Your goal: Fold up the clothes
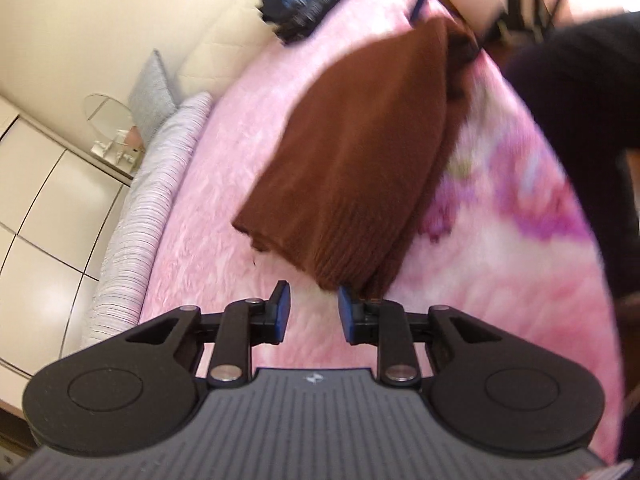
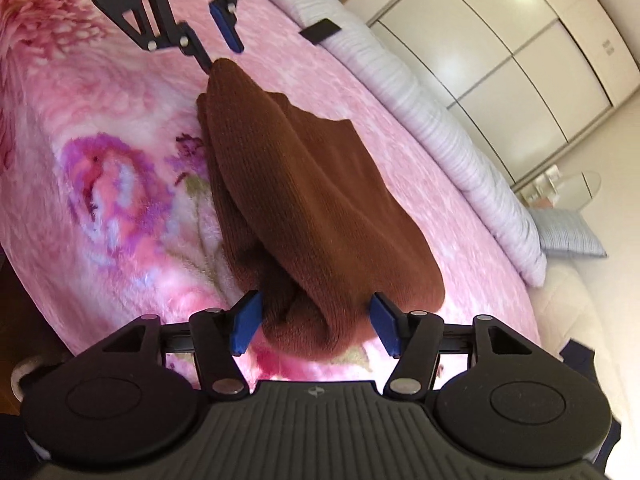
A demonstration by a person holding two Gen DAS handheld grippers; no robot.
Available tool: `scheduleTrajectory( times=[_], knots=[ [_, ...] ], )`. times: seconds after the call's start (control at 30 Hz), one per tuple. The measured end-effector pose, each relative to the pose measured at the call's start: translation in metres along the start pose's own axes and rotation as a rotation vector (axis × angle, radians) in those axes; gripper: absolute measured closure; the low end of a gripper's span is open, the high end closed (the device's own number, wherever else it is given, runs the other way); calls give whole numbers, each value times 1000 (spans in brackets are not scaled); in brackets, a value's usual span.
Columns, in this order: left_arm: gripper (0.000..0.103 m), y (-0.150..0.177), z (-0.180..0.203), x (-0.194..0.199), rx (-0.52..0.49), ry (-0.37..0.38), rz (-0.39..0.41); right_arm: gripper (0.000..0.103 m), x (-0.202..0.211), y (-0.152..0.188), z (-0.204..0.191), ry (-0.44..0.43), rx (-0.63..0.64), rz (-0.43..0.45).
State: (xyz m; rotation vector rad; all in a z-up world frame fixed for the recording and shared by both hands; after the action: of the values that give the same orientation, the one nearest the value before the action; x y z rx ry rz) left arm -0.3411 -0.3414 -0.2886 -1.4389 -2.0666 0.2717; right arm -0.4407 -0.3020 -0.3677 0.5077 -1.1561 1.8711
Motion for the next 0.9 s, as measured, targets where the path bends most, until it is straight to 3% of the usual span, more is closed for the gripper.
scheduleTrajectory(
  times=[0.17,0.27,0.4,0.5,0.63,0.7,0.9],
  knots=[
    [72,-33,2,2,81,11,76,45,4,1,1,-20,-58,37],
    [72,-33,21,-20,31,16,33,50,12,1,12,-11,-116,66],
    [78,-25,36,-41,-34,0,19,51,3,18,23,6,-162,-6],
    [79,-26,38,-40,-38,3,11,51,4,24,21,-4,-180,-9],
    [77,-23,30,-28,-17,-5,0,48,21,14,13,0,-141,49],
    [69,-21,22,-18,-2,-32,4,44,29,10,4,3,-91,75],
    [64,-17,16,-7,12,-28,-4,39,21,4,-26,2,70,42]
  ],
)
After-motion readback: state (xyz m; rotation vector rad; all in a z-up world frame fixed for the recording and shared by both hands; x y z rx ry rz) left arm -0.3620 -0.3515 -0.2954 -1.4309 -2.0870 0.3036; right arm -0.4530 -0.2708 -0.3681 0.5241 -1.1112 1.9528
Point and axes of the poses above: each gripper's, at about its wrist camera, not at the fingertips, and x roughly against the way its jaws point, z to its right, y to its underside, the point moved 6 cm from there along -x, roughly the way its jaws point, and after that the axes turned 12 degrees about -y, right-handed, at the moved point
